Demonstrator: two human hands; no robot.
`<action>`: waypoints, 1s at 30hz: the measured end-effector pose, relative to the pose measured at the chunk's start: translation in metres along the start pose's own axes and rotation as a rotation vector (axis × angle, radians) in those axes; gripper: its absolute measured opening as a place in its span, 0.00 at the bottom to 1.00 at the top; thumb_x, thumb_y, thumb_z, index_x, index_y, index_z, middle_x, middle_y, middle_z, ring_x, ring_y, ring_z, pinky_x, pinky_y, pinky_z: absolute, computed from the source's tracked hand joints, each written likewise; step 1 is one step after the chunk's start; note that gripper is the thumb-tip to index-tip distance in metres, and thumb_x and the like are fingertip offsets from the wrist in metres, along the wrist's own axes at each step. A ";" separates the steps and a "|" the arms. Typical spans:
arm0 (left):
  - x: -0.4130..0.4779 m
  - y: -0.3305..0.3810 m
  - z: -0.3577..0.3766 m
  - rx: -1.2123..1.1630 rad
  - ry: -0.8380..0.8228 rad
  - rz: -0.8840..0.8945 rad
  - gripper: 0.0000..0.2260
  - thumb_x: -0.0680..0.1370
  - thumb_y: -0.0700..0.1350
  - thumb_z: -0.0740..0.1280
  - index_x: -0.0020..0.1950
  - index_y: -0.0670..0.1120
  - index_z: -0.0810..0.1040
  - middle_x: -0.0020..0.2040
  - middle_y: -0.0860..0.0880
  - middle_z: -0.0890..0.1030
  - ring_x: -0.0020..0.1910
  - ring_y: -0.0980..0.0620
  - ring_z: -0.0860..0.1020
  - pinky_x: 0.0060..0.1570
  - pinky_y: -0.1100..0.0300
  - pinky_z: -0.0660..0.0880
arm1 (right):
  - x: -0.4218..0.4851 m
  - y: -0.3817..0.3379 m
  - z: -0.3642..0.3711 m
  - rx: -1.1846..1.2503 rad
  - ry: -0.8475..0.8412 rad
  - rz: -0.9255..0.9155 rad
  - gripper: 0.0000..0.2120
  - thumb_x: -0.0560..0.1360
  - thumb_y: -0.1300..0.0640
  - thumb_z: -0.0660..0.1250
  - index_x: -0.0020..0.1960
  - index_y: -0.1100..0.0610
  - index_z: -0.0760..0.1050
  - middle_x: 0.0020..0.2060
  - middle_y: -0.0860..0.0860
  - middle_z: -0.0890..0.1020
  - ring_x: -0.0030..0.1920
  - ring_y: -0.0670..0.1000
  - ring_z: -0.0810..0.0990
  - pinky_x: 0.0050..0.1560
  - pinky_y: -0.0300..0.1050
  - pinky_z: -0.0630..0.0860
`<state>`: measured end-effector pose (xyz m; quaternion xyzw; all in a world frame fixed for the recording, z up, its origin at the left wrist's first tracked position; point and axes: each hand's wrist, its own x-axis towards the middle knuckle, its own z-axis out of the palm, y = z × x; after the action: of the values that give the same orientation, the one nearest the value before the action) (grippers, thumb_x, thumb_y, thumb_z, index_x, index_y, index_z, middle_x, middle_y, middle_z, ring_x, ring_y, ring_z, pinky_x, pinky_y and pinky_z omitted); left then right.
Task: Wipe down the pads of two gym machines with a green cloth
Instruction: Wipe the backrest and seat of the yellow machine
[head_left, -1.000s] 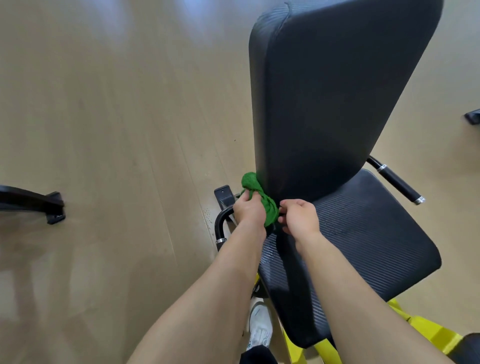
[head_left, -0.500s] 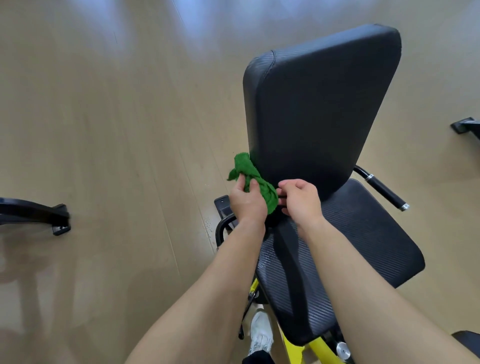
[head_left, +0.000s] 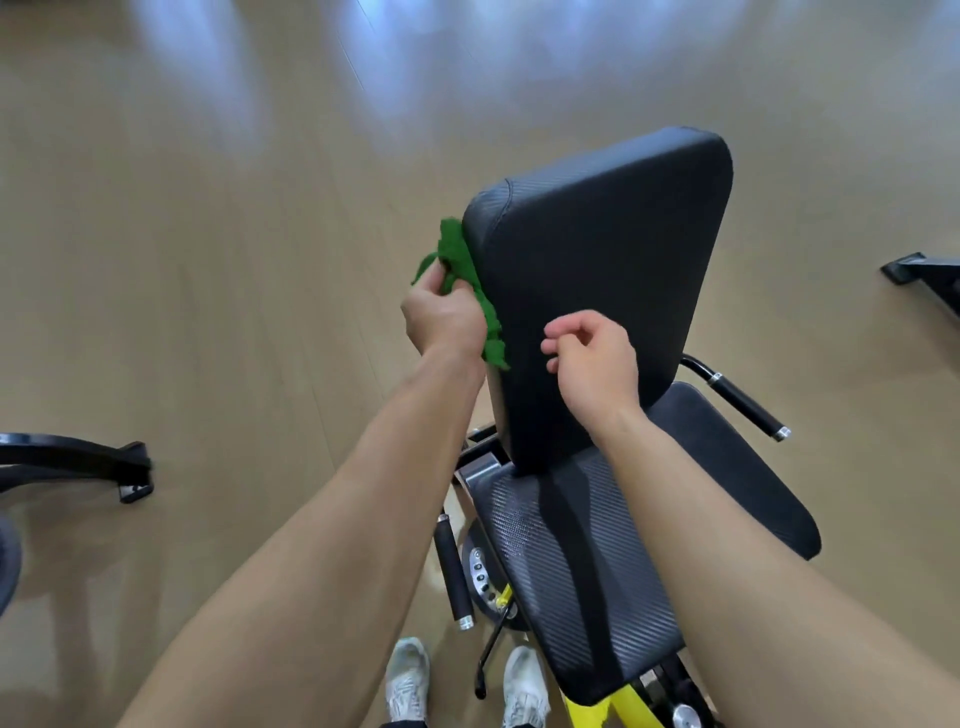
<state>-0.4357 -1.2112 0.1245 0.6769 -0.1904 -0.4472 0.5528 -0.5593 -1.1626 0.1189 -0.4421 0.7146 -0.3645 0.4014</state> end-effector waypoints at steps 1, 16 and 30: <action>0.003 0.015 0.002 0.027 0.005 0.055 0.16 0.80 0.38 0.65 0.64 0.52 0.82 0.55 0.55 0.85 0.53 0.52 0.83 0.61 0.54 0.79 | 0.002 -0.013 -0.003 0.000 0.026 -0.040 0.14 0.77 0.63 0.59 0.47 0.50 0.81 0.42 0.46 0.85 0.44 0.49 0.84 0.45 0.41 0.79; 0.009 0.027 -0.012 0.388 -0.182 0.737 0.14 0.80 0.40 0.63 0.64 0.48 0.80 0.58 0.54 0.82 0.55 0.60 0.78 0.54 0.78 0.66 | 0.041 -0.071 -0.012 -0.193 0.263 -0.366 0.17 0.73 0.67 0.58 0.51 0.52 0.80 0.48 0.48 0.82 0.50 0.49 0.79 0.51 0.42 0.74; -0.004 0.001 -0.008 0.234 -0.052 0.167 0.14 0.80 0.42 0.62 0.63 0.53 0.79 0.56 0.53 0.84 0.56 0.48 0.81 0.60 0.55 0.77 | 0.025 -0.023 -0.005 -0.173 0.267 -0.158 0.14 0.76 0.67 0.59 0.46 0.51 0.79 0.46 0.48 0.82 0.47 0.48 0.78 0.48 0.44 0.73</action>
<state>-0.4313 -1.2042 0.1272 0.7068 -0.3110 -0.3917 0.5003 -0.5635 -1.1926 0.1349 -0.4775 0.7533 -0.3873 0.2335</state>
